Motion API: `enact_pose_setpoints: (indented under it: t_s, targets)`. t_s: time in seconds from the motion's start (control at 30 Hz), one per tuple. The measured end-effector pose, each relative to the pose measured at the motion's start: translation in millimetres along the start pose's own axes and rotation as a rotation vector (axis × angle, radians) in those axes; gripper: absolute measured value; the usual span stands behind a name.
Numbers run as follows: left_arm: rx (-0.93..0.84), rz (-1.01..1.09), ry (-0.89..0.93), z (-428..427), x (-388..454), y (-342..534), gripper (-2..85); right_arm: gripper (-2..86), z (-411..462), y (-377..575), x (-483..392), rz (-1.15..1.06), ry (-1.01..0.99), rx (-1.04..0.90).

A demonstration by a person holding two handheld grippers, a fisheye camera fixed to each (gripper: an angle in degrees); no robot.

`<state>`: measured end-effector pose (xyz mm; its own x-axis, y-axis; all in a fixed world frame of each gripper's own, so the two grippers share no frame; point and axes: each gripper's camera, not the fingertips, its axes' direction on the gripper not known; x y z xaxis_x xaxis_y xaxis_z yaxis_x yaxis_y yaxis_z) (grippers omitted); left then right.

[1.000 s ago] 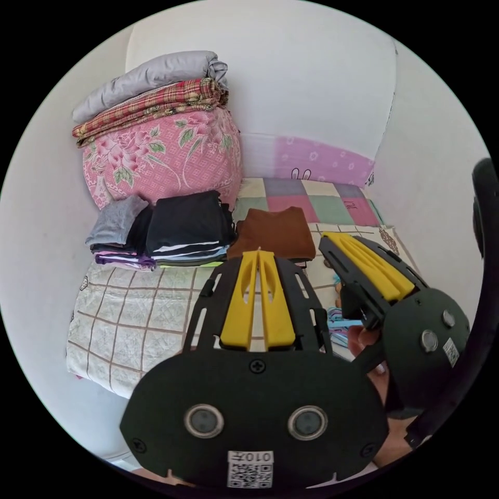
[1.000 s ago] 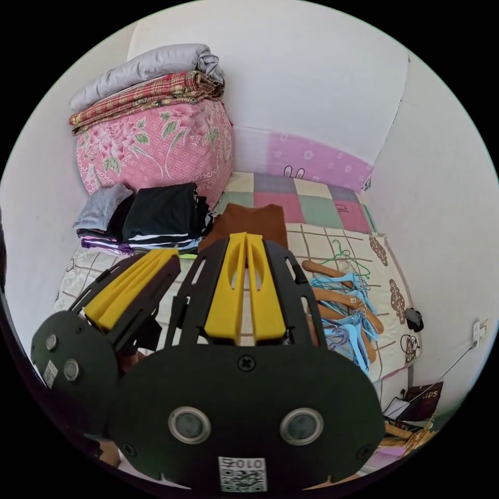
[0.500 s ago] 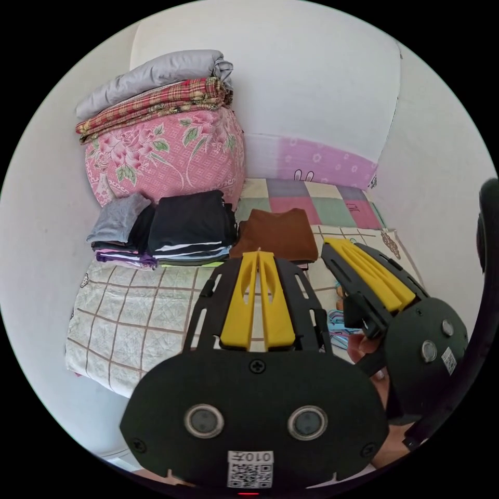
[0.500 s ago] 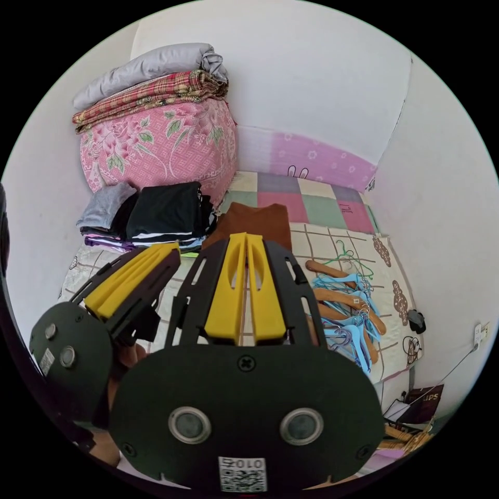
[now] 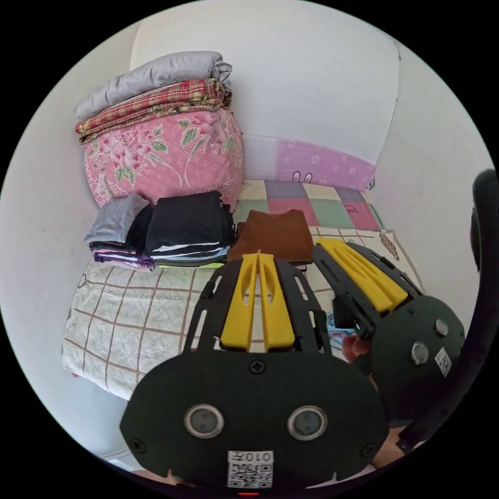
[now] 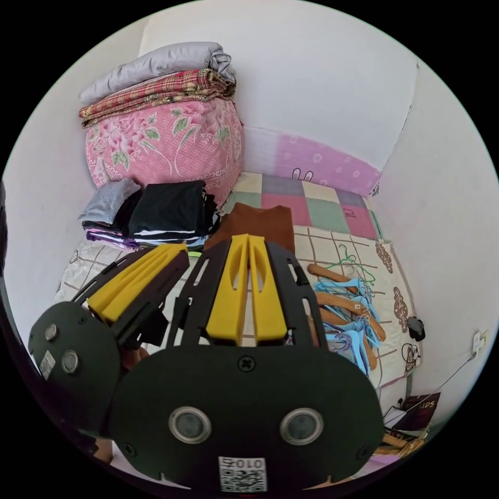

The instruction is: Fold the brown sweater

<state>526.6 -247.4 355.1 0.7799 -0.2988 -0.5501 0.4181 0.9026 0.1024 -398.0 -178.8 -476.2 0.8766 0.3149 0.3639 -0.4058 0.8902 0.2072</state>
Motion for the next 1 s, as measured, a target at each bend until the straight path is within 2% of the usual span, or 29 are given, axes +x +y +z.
enact_pose_setpoints:
  t_s: [0.4,0.63,1.0]
  targets:
    - [-0.006,-0.022,-0.033,-9.5,-2.7,-7.8,-0.3,1.4,0.0,-6.8,6.0,0.059,-0.012,-0.042]
    - [-0.009,-0.003,0.023,-11.6,-4.4,-12.8,-0.3,1.1,-6.3,-15.0,15.5,0.103,-0.005,-0.044]
    - [-0.027,-0.022,0.016,-12.4,-5.4,-18.8,-0.3,1.0,-7.8,-17.0,20.3,0.096,0.006,-0.045]
